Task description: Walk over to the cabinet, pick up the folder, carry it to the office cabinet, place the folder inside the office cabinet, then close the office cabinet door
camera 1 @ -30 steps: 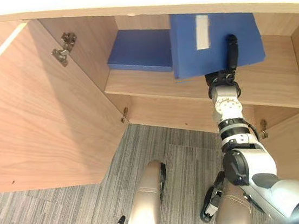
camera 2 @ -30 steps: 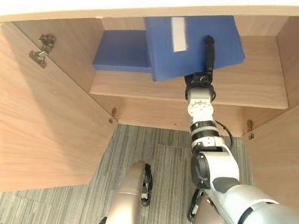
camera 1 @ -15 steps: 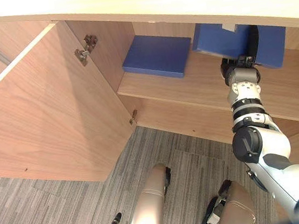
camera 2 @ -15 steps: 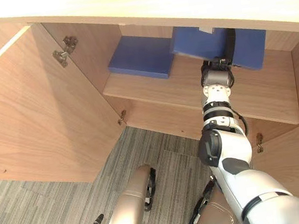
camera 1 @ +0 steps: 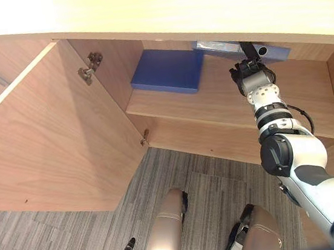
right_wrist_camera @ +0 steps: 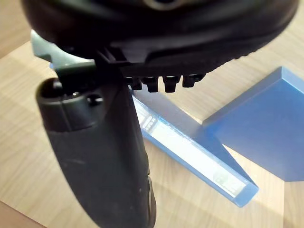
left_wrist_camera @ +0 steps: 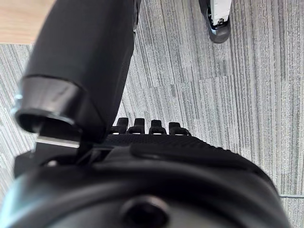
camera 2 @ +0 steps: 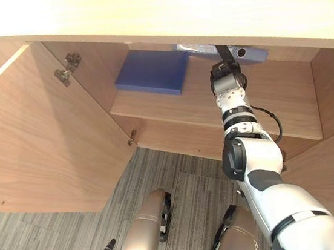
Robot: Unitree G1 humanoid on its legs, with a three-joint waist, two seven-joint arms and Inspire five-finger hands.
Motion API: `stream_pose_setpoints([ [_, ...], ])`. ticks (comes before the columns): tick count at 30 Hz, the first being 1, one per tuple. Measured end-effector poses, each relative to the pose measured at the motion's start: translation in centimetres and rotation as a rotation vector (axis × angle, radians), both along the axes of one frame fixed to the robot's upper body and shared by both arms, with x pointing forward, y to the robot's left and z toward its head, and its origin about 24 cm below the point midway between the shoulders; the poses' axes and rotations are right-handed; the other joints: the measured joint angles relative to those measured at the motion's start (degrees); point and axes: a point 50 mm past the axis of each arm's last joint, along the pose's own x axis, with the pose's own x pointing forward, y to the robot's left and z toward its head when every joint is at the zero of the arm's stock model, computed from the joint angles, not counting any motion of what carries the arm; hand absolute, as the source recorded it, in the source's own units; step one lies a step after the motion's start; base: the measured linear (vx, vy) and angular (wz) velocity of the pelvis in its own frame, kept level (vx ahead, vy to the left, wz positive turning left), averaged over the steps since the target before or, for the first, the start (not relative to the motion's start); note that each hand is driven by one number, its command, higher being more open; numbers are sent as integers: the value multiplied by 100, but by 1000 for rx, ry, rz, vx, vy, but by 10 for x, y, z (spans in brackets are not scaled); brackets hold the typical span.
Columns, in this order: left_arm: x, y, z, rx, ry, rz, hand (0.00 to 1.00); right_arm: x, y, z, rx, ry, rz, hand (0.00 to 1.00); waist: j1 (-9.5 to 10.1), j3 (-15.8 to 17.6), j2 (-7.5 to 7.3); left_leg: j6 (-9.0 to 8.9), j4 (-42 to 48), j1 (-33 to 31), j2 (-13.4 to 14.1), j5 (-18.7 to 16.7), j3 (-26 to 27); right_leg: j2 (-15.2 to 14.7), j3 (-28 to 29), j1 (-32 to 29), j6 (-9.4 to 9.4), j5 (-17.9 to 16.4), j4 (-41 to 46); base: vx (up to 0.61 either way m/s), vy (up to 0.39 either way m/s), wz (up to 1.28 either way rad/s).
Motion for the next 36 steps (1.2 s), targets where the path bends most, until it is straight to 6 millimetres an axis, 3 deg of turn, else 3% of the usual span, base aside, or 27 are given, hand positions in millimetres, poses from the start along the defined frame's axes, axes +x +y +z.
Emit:
stream_pose_setpoints([
  [7,0,3,0,-1,-13,24,100,0,1,-3,127,-34,-10,100,-127,96,30,6,-58,40,133,2,219,19,62,13,49,27,-93,71,-31,-5],
  [13,0,7,1,1,-25,56,100,-3,-1,-16,106,-2,-16,100,-152,327,77,19,-39,19,186,-15,324,52,158,-79,79,42,-66,12,-14,-7],
  [14,-2,9,1,1,-28,81,100,-3,1,-26,-52,53,33,100,-164,353,94,26,-8,-6,211,-23,339,75,183,-118,81,45,-49,28,-17,-9],
  [15,-2,9,1,2,-29,82,100,-3,1,-28,-89,64,45,100,-164,360,97,25,-3,-7,216,-24,339,78,186,-120,81,45,-46,36,-25,-11],
  [17,-1,15,3,6,-53,68,100,-5,14,-46,-602,150,243,100,-175,391,102,9,56,-61,291,-45,352,125,193,-172,81,44,-14,31,-33,-8],
  [22,3,30,7,38,-94,-34,100,-10,37,-68,-1230,146,595,100,-178,396,101,21,61,-68,307,-53,370,135,214,-218,63,33,32,8,-13,-1],
  [32,6,35,9,28,-123,-95,100,-27,39,-96,-1424,81,771,100,-224,383,79,29,-3,91,359,-56,503,181,336,-182,55,55,3,15,-15,-5],
  [36,31,9,5,-27,-138,-239,100,-31,47,-107,-1547,102,852,100,-262,351,26,41,-146,275,393,-48,574,230,386,-66,65,112,-129,40,-17,-10],
])
